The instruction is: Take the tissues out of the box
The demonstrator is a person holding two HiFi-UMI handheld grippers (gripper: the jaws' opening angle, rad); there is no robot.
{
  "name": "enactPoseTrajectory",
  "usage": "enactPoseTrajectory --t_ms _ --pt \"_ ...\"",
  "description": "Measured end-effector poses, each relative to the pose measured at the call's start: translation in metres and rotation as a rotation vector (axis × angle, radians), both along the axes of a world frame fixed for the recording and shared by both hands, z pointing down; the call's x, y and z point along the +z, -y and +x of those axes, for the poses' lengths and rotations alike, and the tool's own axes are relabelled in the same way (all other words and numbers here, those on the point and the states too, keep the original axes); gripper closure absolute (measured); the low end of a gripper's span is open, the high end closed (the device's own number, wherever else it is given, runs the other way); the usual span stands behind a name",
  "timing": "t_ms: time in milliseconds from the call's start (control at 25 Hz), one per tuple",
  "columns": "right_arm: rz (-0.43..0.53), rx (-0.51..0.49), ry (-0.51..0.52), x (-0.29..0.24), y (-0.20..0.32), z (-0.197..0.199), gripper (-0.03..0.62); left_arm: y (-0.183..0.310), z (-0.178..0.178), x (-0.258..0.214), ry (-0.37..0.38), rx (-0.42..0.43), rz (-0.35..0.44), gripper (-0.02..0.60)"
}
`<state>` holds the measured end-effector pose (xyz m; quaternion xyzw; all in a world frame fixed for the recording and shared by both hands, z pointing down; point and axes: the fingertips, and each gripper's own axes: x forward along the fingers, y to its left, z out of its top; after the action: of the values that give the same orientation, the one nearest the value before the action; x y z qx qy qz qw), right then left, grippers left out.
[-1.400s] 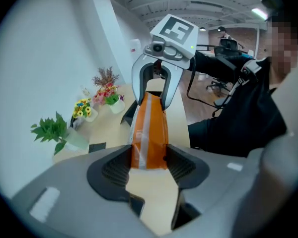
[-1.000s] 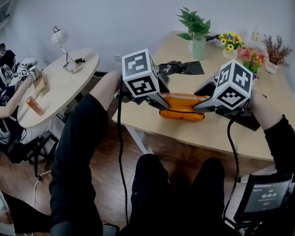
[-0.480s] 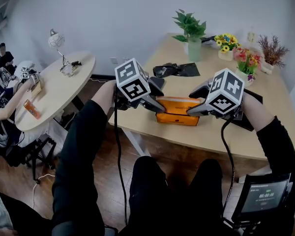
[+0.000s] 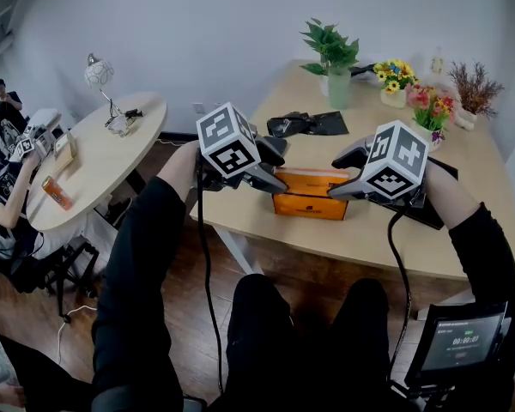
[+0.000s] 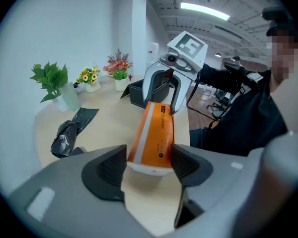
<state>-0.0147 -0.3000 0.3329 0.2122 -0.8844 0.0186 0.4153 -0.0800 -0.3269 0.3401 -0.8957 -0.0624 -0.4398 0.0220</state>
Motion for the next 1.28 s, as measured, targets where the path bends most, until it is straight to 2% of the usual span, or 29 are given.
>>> enactPoseTrajectory --t_ms 200,400,560,680,880,1080,1160,1280 --pt "0.025 0.009 0.014 -0.009 0.002 0.006 0.335 0.002 0.000 -0.016 -0.049 -0.002 0.049 0.319" --pt "0.096 0.026 0.057 -0.031 0.001 0.010 0.360 -0.009 0.013 -0.048 -0.171 0.013 0.191 0.321" --pt "0.233 0.078 0.188 -0.065 -0.013 0.016 0.417 -0.026 0.024 -0.066 -0.320 -0.031 0.366 0.324" --pt "0.335 0.121 0.275 -0.086 -0.032 0.029 0.435 -0.044 0.031 -0.079 -0.463 -0.095 0.430 0.328" --pt "0.491 0.209 0.334 -0.107 -0.066 0.067 0.466 -0.072 0.045 -0.101 -0.674 -0.197 0.538 0.357" --pt "0.721 0.378 0.417 -0.131 -0.106 0.125 0.507 -0.109 0.074 -0.123 -0.809 -0.242 0.772 0.385" --pt "0.802 0.450 0.457 -0.136 -0.125 0.147 0.517 -0.124 0.086 -0.124 -0.860 -0.272 0.787 0.391" --pt "0.917 0.568 0.525 -0.139 -0.158 0.176 0.531 -0.143 0.100 -0.124 -1.022 -0.383 0.698 0.400"
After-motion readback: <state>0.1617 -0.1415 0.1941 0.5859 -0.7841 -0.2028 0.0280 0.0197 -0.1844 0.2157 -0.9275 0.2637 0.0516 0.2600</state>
